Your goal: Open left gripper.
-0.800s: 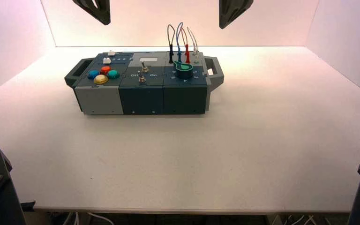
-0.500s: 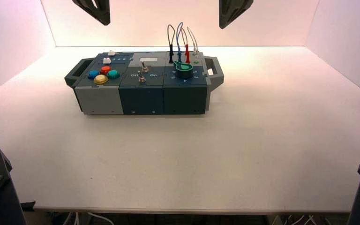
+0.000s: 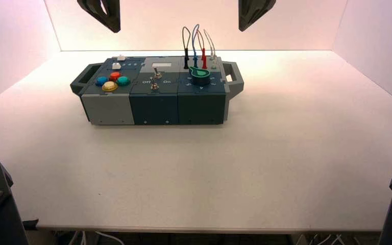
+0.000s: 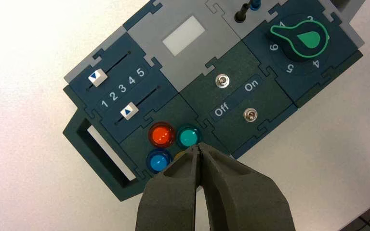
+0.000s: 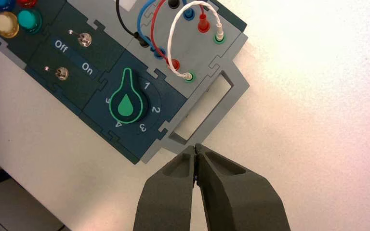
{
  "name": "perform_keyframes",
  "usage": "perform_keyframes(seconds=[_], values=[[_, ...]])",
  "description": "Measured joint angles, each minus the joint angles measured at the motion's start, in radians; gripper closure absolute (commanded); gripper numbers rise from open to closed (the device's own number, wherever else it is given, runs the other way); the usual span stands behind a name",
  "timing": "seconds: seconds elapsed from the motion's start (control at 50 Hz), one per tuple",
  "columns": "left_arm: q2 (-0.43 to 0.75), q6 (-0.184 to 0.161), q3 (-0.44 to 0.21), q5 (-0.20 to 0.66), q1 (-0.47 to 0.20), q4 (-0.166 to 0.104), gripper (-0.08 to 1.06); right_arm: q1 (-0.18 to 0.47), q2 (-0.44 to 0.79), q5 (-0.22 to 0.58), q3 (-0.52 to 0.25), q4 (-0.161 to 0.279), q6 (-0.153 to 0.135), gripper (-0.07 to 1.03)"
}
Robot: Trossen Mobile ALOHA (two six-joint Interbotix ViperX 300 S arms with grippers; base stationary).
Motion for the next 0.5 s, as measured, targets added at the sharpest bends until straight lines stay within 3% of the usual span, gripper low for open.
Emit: perform_keyframes(seconds=[0.12,0.3,0.5], values=[[0.0,0.002,0.0,0.0,0.0,0.002,0.99,0.0,0.0,0.0,-0.002,0.0,-0.002,0.98],[0.0,0.002,0.0,-0.002,0.0,0.0,0.69,0.0,0.0,0.0,0.0,0.0,-0.002,0.98],[0.002,-0.011,0.0,-0.017,0.0,-0.003,0.02,0.0,0.0,-0.002,0.0,0.0,0.0,0.98]])
